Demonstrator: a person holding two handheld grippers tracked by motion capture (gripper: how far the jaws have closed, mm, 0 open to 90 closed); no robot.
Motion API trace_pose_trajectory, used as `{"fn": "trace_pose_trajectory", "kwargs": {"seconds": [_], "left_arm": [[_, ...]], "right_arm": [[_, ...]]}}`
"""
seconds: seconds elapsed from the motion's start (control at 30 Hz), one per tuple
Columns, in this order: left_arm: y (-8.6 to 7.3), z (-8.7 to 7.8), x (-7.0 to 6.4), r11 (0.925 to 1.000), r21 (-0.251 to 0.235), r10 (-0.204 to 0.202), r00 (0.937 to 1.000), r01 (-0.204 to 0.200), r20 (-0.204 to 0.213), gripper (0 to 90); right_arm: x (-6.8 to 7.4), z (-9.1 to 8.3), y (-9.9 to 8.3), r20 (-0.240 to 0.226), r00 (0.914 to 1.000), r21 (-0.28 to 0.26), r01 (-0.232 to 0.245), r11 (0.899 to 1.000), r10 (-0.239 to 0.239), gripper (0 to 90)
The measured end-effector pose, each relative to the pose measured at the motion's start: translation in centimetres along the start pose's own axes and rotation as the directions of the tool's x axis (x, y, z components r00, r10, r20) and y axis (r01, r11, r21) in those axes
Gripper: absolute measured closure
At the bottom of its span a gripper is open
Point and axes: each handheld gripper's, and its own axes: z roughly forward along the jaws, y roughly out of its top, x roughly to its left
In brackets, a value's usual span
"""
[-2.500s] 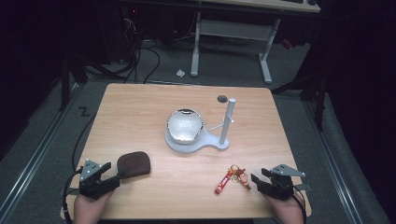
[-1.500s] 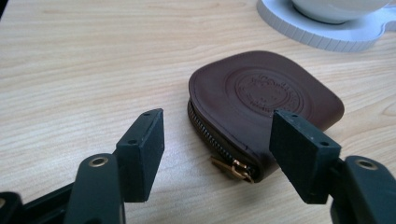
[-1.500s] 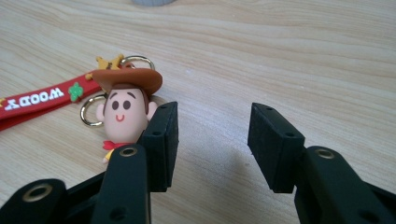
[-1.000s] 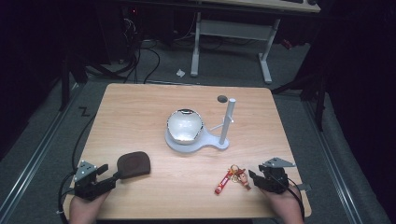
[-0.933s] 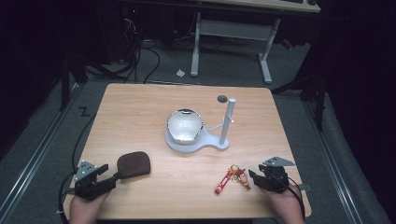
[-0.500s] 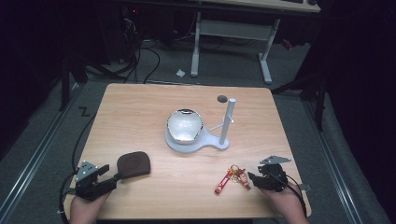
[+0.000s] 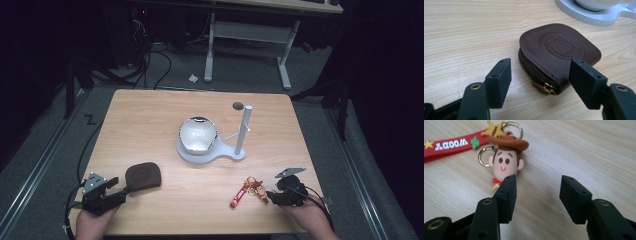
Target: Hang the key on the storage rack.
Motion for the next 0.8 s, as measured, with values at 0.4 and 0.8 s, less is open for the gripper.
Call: {"fn": "trace_pose_trajectory", "kwargs": {"seconds": [0.4,0.8], "left_arm": [[0.0,0.0,0.3,0.9999,0.001,-0.013,0.9999,0.013,0.005,34.8],[-0.1,0.0,0.4,0.9998,0.002,-0.018,0.9998,0.018,0.011,34.7]], "right_arm": [[1.1,-0.8,1.0,-0.039,0.998,0.076,0.054,0.996,-0.051,48.0],[2.9,0.0,2.8,-0.071,0.9932,0.123,0.1,0.987,-0.092,50.7]]}}
